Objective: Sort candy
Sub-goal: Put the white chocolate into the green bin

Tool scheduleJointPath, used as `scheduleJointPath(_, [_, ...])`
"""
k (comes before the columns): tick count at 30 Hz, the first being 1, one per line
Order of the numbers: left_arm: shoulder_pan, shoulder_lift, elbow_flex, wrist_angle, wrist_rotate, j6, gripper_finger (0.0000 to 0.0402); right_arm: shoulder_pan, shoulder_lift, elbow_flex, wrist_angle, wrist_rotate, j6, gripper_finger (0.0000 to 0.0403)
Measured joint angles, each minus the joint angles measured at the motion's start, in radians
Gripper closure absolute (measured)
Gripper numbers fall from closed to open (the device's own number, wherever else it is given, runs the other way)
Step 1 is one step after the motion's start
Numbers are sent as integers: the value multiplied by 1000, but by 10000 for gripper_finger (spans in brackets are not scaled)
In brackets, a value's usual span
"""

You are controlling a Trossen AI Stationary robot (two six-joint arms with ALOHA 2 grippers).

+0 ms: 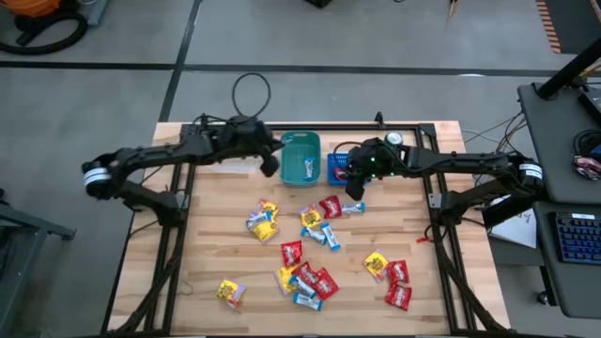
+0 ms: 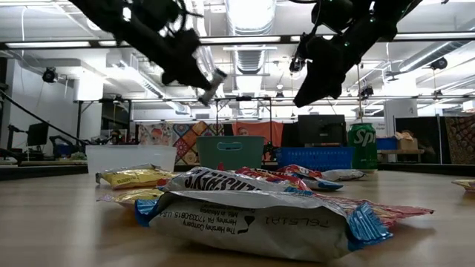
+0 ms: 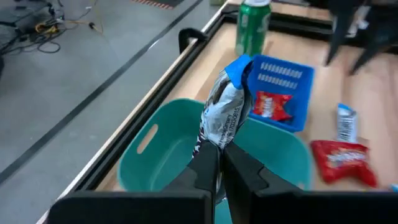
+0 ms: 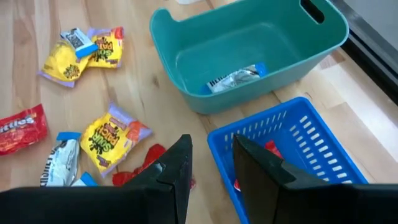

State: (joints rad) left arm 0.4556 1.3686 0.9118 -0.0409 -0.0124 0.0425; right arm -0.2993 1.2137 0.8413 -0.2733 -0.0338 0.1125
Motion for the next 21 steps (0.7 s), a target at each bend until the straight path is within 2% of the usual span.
scheduleJointPath(6, [13,171,50,66,-2,0,401,0,0,0,0,0,0,294])
scheduleJointPath(11, [23,255,99,64,-3,0,395,0,0,0,0,0,3,294])
scheduleJointPath(21, [29,271,107,59,-4,21,302,0,0,0,-10,-11,118,294])
